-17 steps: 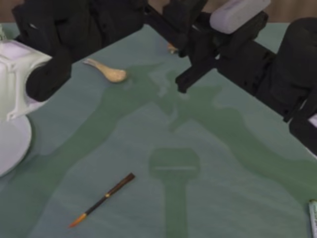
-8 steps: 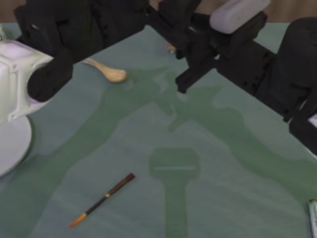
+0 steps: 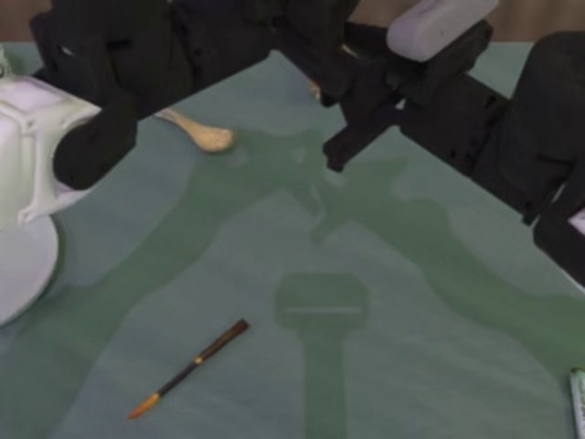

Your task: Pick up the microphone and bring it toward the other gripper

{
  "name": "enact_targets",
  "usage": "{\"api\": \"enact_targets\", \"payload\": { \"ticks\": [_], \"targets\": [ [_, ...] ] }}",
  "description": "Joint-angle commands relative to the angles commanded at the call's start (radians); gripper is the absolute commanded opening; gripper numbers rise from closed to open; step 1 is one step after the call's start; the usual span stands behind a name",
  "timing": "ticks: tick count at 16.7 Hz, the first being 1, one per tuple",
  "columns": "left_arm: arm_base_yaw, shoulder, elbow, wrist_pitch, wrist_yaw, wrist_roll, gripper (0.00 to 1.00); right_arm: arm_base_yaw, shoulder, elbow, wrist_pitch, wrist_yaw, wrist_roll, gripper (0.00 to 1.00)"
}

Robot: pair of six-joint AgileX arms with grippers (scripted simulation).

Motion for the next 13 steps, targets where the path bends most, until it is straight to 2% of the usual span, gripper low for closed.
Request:
{"api": "enact_targets", "payload": {
  "ticks": [7,13],
  "targets": [
    [0.0,0.0,0.0,0.0,0.0,0.0,0.0,0.0,0.0,0.0,0.0,0.0,0.0,0.0],
    [0.0,0.0,0.0,0.0,0.0,0.0,0.0,0.0,0.0,0.0,0.0,0.0,0.0,0.45]
  ]
}}
